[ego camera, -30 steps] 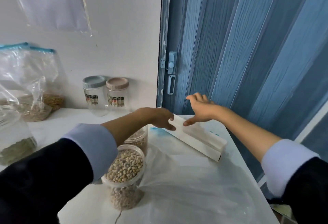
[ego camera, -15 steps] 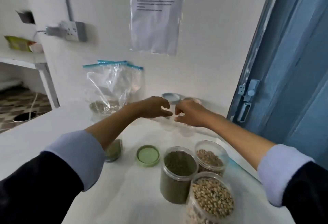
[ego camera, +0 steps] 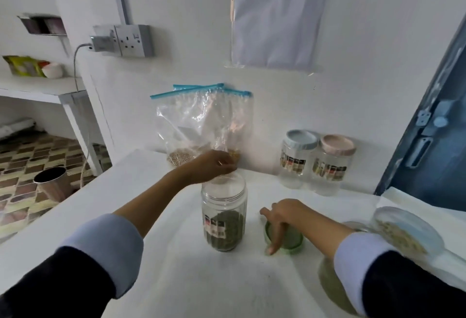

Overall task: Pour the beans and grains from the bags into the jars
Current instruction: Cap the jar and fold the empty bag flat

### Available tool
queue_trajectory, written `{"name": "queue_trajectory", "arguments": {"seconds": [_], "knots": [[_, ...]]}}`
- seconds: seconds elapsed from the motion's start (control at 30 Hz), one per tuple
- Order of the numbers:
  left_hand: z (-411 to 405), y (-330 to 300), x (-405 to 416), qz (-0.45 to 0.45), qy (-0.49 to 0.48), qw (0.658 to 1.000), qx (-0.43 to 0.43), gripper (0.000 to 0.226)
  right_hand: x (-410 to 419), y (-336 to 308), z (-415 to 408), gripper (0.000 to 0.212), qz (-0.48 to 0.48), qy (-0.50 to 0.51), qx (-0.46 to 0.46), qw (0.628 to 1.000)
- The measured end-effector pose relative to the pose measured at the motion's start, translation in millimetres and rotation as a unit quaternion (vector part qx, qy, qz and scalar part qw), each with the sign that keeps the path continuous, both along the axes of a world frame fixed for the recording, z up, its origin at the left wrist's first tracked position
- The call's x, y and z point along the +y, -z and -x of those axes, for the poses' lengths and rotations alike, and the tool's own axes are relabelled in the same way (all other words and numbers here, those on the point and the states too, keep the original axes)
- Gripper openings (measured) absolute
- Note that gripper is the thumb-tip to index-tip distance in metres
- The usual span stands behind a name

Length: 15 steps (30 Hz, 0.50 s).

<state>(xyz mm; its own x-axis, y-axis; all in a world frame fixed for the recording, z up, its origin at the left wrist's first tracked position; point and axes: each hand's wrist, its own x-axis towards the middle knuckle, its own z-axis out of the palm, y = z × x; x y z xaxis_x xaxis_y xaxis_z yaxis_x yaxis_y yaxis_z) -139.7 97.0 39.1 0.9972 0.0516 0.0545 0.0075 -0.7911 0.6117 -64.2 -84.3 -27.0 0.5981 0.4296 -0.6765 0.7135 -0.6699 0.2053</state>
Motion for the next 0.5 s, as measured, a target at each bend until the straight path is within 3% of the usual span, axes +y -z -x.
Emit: {"name": "queue_trajectory", "arguments": {"seconds": [0.1, 0.2, 0.27, 0.3, 0.33, 0.37, 0.43, 0.47, 0.5], "knots": [[-2, 13, 3, 0.063, 0.042, 0.995, 0.067, 0.02, 0, 15, 5, 0.108, -0.039, 0.003, -0.039, 0.998], [-3, 20, 8, 0.143, 0.07, 0.984, 0.076, 0.02, 3, 11, -5, 0.093, -0.087, 0.026, -0.088, 0.992], [0, 25, 10, 0.226, 0.087, 0.968, 0.061, 0.025, 3, -5, -16, 0.085, -0.181, 0.066, -0.14, 0.971], [2, 28, 11, 0.282, 0.088, 0.954, 0.055, 0.032, 2, -15, -20, 0.08, -0.273, 0.098, -0.165, 0.943], [4, 31, 10, 0.336, 0.084, 0.937, 0.05, 0.042, 0, -23, -22, 0.076, -0.4, 0.142, -0.18, 0.888], [7, 34, 9, 0.373, 0.073, 0.924, 0.042, 0.051, -1, -30, -21, 0.072, -0.55, 0.19, -0.178, 0.793], [11, 38, 3, 0.407, 0.04, 0.912, 0.024, 0.064, 0, -38, -5, 0.069, -0.809, 0.293, -0.072, 0.505], [12, 38, 0, 0.417, 0.022, 0.908, 0.015, 0.068, 4, -39, 8, 0.073, -0.869, 0.321, 0.022, 0.376], [13, 39, -4, 0.428, 0.003, 0.904, 0.006, 0.07, 10, -35, 20, 0.08, -0.89, 0.332, 0.106, 0.295]]}}
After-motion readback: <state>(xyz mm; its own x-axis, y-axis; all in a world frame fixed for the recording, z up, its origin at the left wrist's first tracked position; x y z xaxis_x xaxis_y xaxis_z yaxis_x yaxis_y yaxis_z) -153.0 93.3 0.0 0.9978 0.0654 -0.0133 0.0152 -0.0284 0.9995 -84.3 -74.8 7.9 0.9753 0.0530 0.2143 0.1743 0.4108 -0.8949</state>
